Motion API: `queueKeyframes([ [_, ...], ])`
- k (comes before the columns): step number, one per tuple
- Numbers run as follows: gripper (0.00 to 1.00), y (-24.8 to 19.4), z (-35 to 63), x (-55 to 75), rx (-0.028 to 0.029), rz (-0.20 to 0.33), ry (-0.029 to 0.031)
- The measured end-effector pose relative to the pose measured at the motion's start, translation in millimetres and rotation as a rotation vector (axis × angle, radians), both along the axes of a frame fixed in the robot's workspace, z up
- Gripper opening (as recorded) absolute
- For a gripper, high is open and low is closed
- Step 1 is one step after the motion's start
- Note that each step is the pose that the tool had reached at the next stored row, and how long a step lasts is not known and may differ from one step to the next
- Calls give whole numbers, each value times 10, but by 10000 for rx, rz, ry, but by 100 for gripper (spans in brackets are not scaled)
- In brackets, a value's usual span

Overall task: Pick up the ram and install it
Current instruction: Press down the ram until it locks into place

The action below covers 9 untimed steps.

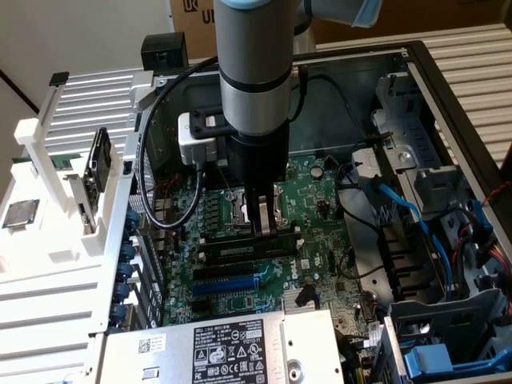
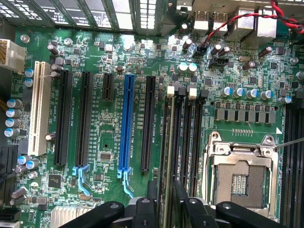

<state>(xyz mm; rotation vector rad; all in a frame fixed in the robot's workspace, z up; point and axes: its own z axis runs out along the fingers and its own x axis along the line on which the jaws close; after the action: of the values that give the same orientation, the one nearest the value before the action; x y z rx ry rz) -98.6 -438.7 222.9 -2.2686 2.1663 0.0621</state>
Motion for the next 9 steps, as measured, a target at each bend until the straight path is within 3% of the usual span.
queueKeyframes([
  [9, 28, 0, 2, 0, 2, 0, -1],
])
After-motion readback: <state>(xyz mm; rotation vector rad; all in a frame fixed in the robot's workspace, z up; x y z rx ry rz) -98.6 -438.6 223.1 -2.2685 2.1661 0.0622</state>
